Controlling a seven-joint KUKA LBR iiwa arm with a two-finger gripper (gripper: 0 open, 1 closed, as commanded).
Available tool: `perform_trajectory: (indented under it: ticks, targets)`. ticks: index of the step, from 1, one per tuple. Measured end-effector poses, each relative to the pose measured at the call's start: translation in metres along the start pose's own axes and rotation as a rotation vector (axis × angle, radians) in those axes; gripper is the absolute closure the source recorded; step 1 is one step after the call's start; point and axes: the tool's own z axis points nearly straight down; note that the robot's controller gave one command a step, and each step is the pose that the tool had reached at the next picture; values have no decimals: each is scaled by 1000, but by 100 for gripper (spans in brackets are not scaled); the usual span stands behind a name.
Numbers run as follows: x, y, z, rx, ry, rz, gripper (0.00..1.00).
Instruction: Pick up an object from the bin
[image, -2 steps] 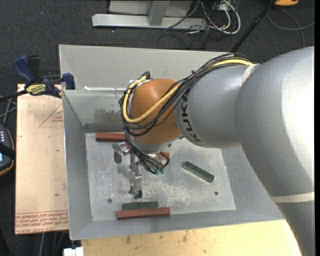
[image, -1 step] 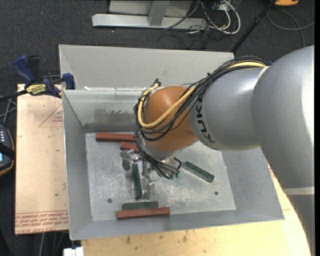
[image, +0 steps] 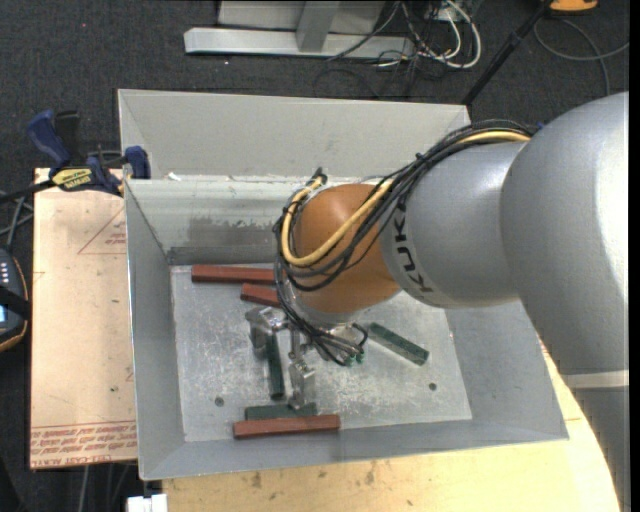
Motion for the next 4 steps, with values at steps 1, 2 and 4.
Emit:
perform_trajectory:
  ticks: [1,2,4]
  targets:
    - [-69,-12,19,-1,-7,-469,100]
    - [-69,-12,19,-1,-7,-469,100]
    - [-51,-5,-103,-2,-5,-420,100]
